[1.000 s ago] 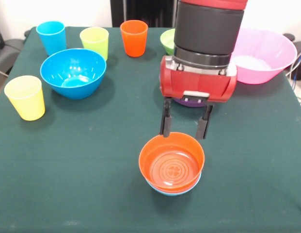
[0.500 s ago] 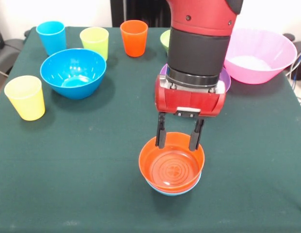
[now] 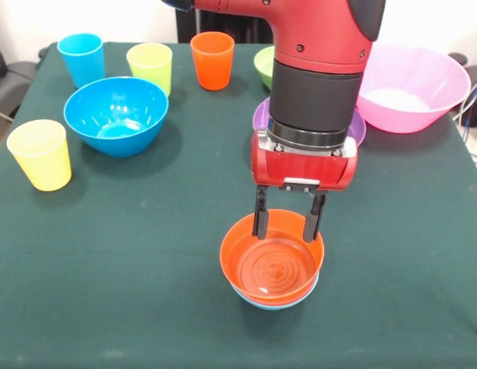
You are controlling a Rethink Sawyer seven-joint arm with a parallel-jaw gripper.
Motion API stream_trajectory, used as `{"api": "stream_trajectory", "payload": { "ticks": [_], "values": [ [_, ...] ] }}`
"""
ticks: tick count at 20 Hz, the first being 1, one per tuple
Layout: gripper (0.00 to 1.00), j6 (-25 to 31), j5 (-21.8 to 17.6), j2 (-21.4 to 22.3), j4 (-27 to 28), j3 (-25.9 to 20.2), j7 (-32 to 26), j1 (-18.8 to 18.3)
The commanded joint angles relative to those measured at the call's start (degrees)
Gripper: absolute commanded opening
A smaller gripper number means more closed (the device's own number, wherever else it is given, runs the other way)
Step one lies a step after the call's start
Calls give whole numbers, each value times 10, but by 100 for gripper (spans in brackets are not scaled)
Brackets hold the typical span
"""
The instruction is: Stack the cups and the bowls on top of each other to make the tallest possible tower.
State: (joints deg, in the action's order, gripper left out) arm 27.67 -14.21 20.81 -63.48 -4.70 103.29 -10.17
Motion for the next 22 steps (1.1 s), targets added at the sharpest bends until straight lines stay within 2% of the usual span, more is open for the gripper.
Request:
{"api": "stream_trajectory", "payload": {
  "ticks": [1, 22],
  "values": [
    [100, -16, -33, -22, -52, -48, -21, 0],
    [100, -52, -29, -33, -79, -35, 17, 5]
  ]
}}
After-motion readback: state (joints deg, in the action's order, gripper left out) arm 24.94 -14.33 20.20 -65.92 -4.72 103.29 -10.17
